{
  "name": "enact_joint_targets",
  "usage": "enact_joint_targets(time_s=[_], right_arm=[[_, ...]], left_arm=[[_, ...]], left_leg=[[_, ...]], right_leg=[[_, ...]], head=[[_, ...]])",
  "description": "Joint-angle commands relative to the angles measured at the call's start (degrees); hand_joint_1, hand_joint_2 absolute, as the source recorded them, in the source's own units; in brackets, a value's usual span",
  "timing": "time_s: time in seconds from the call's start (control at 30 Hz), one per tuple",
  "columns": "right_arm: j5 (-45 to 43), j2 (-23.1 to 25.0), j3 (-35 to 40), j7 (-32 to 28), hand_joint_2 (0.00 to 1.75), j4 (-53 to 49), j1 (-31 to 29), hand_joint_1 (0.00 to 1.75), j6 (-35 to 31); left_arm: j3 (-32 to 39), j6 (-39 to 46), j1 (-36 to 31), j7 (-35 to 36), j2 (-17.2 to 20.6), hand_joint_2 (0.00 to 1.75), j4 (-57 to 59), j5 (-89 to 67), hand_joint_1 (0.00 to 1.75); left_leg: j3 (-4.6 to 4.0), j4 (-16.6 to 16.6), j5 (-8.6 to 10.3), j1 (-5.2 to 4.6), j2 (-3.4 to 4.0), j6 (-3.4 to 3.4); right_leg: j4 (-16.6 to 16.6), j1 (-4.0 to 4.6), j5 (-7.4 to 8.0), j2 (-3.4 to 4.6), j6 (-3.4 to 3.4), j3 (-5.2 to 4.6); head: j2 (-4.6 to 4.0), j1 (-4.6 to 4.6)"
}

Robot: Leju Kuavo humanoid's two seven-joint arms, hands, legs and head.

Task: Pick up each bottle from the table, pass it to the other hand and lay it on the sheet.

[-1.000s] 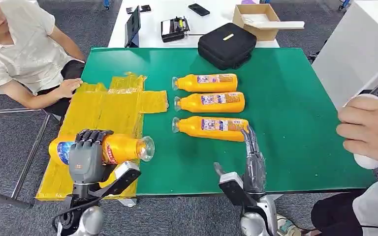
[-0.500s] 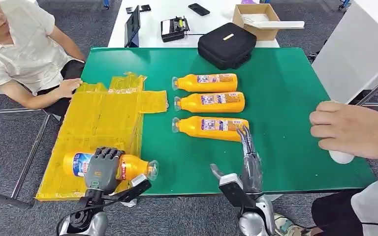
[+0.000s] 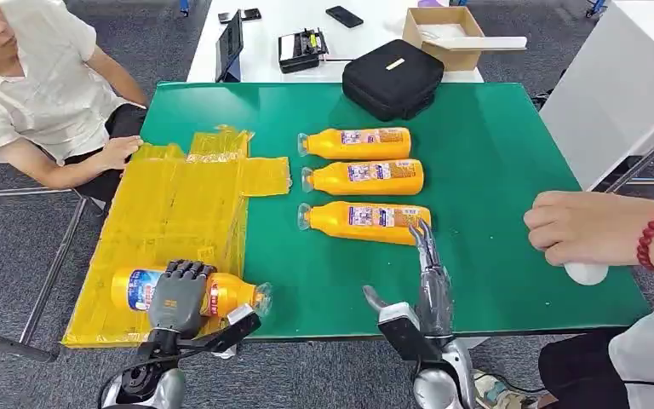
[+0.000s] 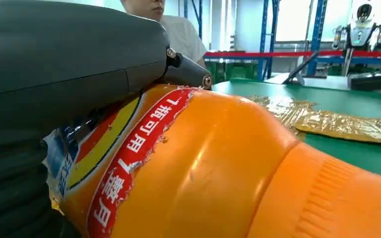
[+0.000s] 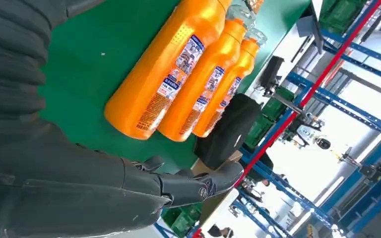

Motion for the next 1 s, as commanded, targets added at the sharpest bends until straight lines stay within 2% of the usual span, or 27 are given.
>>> enact_joint_targets(time_s=[0.03,0.07,0.1,0.17,0.2,0.23,0.27,0.33,0.4,0.43,0.5,0.57,0.6,0.63,0.7,0.73,0.77,0.8,0.83,0.87,0.9,0.93,0.97,1.0], right_arm=[[-0.65,-0.08,-1.3,-0.48,1.75,2.18,-0.51,0.0,0.53],[-0.62,0.27,-1.38,-0.52,1.75,2.84,-0.71,0.0,0.39],[-0.59,0.39,-1.39,-0.58,1.75,3.13,-0.76,0.0,0.34],[-0.57,0.69,-1.62,-0.57,1.75,3.88,-0.92,0.0,0.01],[-1.11,0.82,-2.46,-1.1,1.75,4.76,-1.58,0.0,-0.62],[-1.58,0.73,-3.05,-1.74,1.75,6.5,-2.79,0.0,-0.73],[-1.72,0.81,-3.42,-2.19,1.75,7.44,-3.43,0.0,-0.78],[-2.0,0.85,-3.79,-3.06,1.75,8.47,-3.94,0.0,-0.74],[-2.15,0.89,-4.25,-3.43,1.75,9.31,-4.12,0.0,-1.01],[-2.15,0.94,-4.6,-3.48,1.75,9.56,-4.08,0.0,-1.08],[-2.06,0.91,-4.79,-3.77,1.75,9.86,-3.96,0.0,-1.24],[-2.03,0.93,-5.04,-3.88,1.75,9.64,-3.73,0.0,-1.42],[-2.03,0.92,-5.06,-3.88,1.75,9.62,-3.75,0.0,-1.43],[-2.03,0.99,-5.16,-3.89,1.75,9.72,-3.89,0.0,-1.47],[-1.96,1.02,-5.06,-3.96,1.75,10.02,-4.17,0.0,-1.45],[-1.96,1.07,-5.03,-3.96,1.75,10.04,-4.24,0.0,-1.44],[-1.96,1.14,-4.92,-3.97,1.75,10.67,-4.76,0.0,-1.38],[-1.76,1.07,-4.75,-4.06,1.75,11.01,-5.01,0.0,-1.42],[-1.58,1.0,-4.62,-4.14,1.75,11.07,-5.08,0.0,-1.51],[-1.55,1.07,-4.45,-4.16,1.75,10.94,-4.96,0.0,-1.53],[-1.53,0.99,-4.26,-4.16,1.75,10.73,-4.82,0.0,-1.55],[-1.53,0.95,-4.17,-4.16,1.75,10.62,-4.7,0.0,-1.58],[-1.51,0.93,-4.22,-4.12,1.75,10.53,-4.64,0.0,-1.71],[-1.5,0.94,-4.31,-4.12,1.75,10.18,-4.47,0.0,-1.78]], left_arm=[[3.33,-3.03,-5.58,3.09,1.04,1.75,11.43,-2.89,1.75],[3.46,-2.13,-6.56,4.05,1.41,1.75,14.39,-4.32,1.75],[3.38,-1.99,-6.84,4.36,1.82,1.75,15.91,-5.4,1.75],[3.58,-1.02,-7.83,4.34,2.1,1.75,19.28,-6.56,1.73],[3.05,-5.41,-8.94,4.2,2.77,1.75,22.55,-7.24,0.0],[3.57,-9.14,-10.24,4.01,2.88,1.75,25.81,-6.57,0.0],[4.28,-10.32,-10.87,4.26,2.83,1.75,27.79,-6.12,0.0],[4.33,-11.9,-11.81,4.25,3.06,1.75,30.95,-6.53,0.0],[5.02,-12.75,-12.79,5.14,2.99,1.75,33.02,-6.47,0.0],[5.06,-13.94,-13.29,5.48,2.99,1.75,33.8,-6.86,0.0],[5.18,-14.01,-13.26,5.4,3.11,1.75,33.89,-7.11,0.0],[5.53,-13.51,-13.21,5.42,3.2,1.75,33.29,-7.05,0.0],[5.57,-13.6,-13.38,5.38,3.18,1.75,33.26,-7.01,0.0],[5.61,-14.7,-13.74,5.4,3.24,1.75,33.53,-7.09,0.0],[5.2,-15.46,-14.04,5.38,3.29,1.75,33.82,-7.58,0.0],[5.21,-15.49,-14.18,5.38,3.3,1.75,33.81,-7.58,0.0],[5.4,-15.81,-14.63,5.34,3.23,1.75,34.18,-7.4,0.0],[5.54,-15.74,-14.93,5.21,3.18,1.75,34.57,-7.26,0.0],[5.59,-15.72,-15.07,5.19,3.15,1.75,34.85,-7.24,0.0],[5.73,-15.65,-15.12,5.24,3.08,1.75,35.06,-7.15,0.0],[5.93,-15.3,-15.19,4.93,2.96,1.75,35.25,-6.96,0.0],[6.09,-14.79,-15.16,4.54,2.78,1.75,35.12,-6.67,0.0],[6.83,-13.86,-15.16,3.98,2.4,1.75,34.84,-5.77,0.0],[6.99,-13.16,-15.13,3.67,1.97,1.75,34.1,-5.47,0.0]], left_leg=[[0.29,-0.07,-0.06,0.02,0.11,0.0],[0.5,-0.12,-0.11,0.04,0.2,0.0],[0.26,-0.09,-0.02,0.0,0.09,0.0],[0.39,-0.14,-0.01,-0.01,0.12,0.0],[0.37,-0.11,-0.02,0.0,0.13,0.0],[0.64,-0.18,-0.07,0.04,0.28,-0.01],[0.52,-0.13,-0.01,-0.02,0.07,0.0],[0.77,-0.23,0.02,0.01,0.18,-0.02],[0.91,-0.22,0.1,0.02,-0.06,-0.01],[1.18,-0.2,0.01,-0.01,-0.29,-0.02],[1.6,-0.25,-0.48,-0.04,-0.58,0.01],[1.21,-0.43,-0.08,-0.01,-0.4,0.0],[1.56,-0.14,-0.43,-0.03,-0.68,-0.03],[1.17,-0.2,-0.29,0.0,-0.48,-0.05],[1.64,0.06,-1.44,-0.09,-0.73,-0.16],[0.64,-0.05,-0.98,-0.07,-0.3,-0.19],[1.35,0.02,-1.33,-0.05,-0.69,-0.18],[0.9,0.05,-1.15,-0.05,-0.63,-0.19],[0.8,-0.07,-1.08,-0.03,-0.43,-0.16],[0.41,-0.25,-0.91,0.01,-0.05,-0.19],[1.31,-0.3,-0.41,-0.03,-0.55,-0.16],[1.33,-0.21,0.26,0.0,-0.6,-0.12],[1.53,-0.05,-0.08,-0.08,-0.87,-0.2],[1.02,0.06,0.31,-0.07,-0.67,-0.22]], right_leg=[[-0.09,0.06,-0.04,0.02,-0.2,0.28],[-0.14,0.11,-0.06,0.06,-0.32,0.48],[-0.08,0.03,-0.01,0.02,-0.13,0.25],[-0.13,0.03,0.0,0.05,-0.17,0.35],[-0.1,0.03,0.0,0.07,-0.13,0.34],[-0.19,0.1,-0.01,0.14,-0.32,0.57],[-0.1,0.01,0.0,0.03,-0.15,0.51],[-0.21,0.06,0.05,0.12,-0.26,0.73],[-0.22,0.07,-0.01,-0.12,-0.27,0.94],[-0.19,0.04,-0.29,-0.32,-0.42,0.72],[-0.19,0.02,-1.1,-0.53,-0.38,1.37],[-0.36,0.07,-0.67,-0.39,-0.46,0.93],[-0.07,0.04,-1.0,-0.58,-0.35,1.41],[-0.11,0.09,-0.74,-0.44,-0.44,0.94],[0.16,0.01,-1.21,-0.65,-0.53,1.4],[0.12,0.05,-0.67,-0.33,-0.74,0.24],[0.12,0.07,-1.08,-0.64,-0.57,1.1],[0.2,0.08,-0.93,-0.62,-0.63,0.65],[0.08,0.11,-0.8,-0.45,-0.67,0.47],[-0.08,0.18,-0.55,-0.18,-0.86,-0.03],[-0.18,0.12,-0.36,-0.53,-0.57,1.06],[0.1,0.16,-0.49,-0.57,-0.6,1.08],[0.42,0.07,-0.81,-0.82,-0.61,1.32],[0.59,0.07,-0.68,-0.7,-0.69,0.74]], head=[[0.0,0.0],[0.0,0.0],[0.0,0.0],[0.0,0.0],[0.0,0.02],[0.0,0.0],[0.0,0.0],[0.0,0.0],[0.0,0.02],[0.0,0.0],[0.0,0.02],[0.0,0.02],[0.0,0.0],[0.0,0.04],[0.0,-0.02],[0.0,0.0],[0.0,0.02],[0.0,-0.02],[0.0,0.02],[0.0,0.0],[0.0,-0.02],[0.0,0.04],[0.0,-0.02],[0.0,0.02]])
